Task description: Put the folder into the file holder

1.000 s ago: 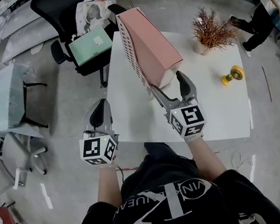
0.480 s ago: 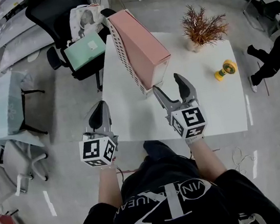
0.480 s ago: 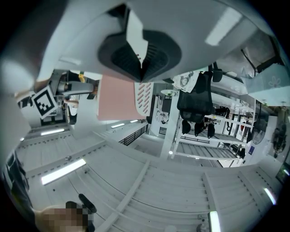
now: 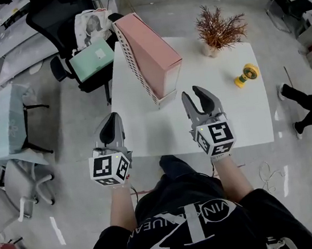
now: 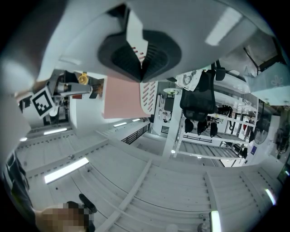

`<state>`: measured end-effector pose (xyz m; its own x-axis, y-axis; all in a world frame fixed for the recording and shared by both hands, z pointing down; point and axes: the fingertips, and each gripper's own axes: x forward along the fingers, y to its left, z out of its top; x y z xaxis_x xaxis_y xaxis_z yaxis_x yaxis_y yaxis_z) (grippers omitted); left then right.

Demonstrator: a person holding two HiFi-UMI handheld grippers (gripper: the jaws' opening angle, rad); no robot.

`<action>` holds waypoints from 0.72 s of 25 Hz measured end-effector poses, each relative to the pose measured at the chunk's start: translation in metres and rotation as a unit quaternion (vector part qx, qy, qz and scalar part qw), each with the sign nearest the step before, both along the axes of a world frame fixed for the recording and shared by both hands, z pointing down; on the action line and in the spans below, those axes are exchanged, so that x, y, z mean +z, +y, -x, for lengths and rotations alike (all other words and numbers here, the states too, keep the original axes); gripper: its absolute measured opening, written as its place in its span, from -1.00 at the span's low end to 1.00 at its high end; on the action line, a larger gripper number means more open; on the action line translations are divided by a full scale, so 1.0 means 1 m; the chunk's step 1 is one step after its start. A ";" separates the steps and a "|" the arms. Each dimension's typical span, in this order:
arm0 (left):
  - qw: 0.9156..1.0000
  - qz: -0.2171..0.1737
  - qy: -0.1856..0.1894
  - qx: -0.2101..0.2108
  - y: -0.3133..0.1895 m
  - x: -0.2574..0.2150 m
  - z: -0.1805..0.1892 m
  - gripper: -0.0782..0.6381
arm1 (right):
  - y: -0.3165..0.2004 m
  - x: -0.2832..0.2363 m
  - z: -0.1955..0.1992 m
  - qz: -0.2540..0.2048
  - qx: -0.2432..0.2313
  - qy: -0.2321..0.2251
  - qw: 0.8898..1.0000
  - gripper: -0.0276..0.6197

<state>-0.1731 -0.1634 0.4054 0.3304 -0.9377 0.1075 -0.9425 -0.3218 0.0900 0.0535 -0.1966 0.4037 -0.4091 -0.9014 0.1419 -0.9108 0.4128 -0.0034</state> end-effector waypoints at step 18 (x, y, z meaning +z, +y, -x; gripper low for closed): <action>0.999 -0.038 0.007 -0.010 0.006 -0.030 -0.006 -0.78 | 0.020 -0.029 -0.017 -0.018 -0.021 -0.025 0.999 -0.90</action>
<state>-0.1668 -0.1576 0.3750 0.3124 -0.9495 0.0302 -0.9476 -0.3093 0.0796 0.0701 -0.1765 0.3742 -0.4520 -0.8877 0.0875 -0.8919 0.4509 -0.0332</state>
